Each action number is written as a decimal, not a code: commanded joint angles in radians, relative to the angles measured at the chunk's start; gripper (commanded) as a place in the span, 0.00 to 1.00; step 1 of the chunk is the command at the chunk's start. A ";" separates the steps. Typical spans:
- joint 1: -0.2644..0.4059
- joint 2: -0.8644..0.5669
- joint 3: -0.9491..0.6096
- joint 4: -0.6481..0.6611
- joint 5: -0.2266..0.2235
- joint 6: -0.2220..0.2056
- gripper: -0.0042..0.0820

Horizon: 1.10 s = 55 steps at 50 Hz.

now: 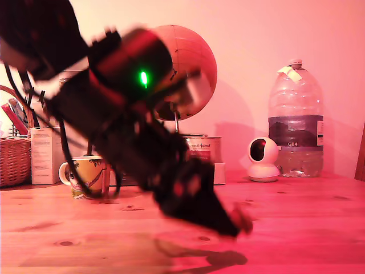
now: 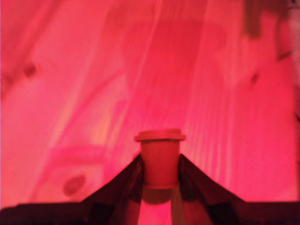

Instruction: Pick up the coffee capsules from the table one by one and drop them inside the nearest coffee cup

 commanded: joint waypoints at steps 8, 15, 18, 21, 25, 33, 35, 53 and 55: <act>0.013 -0.078 -0.011 0.009 0.007 -0.034 0.13; 0.027 -0.138 -0.035 0.012 0.005 -0.043 0.13; 0.034 -0.170 -0.050 0.020 -0.003 -0.056 0.13; 0.043 -0.199 -0.064 0.022 -0.011 -0.064 0.13; 0.058 -0.239 -0.077 0.021 -0.026 -0.082 0.13; 0.090 -0.313 -0.108 0.025 -0.051 -0.111 0.13; 0.097 -0.334 -0.119 0.029 -0.061 -0.119 0.13; 0.166 -0.541 -0.233 0.070 -0.198 -0.230 0.13; 0.172 -0.564 -0.242 0.068 -0.213 -0.245 0.13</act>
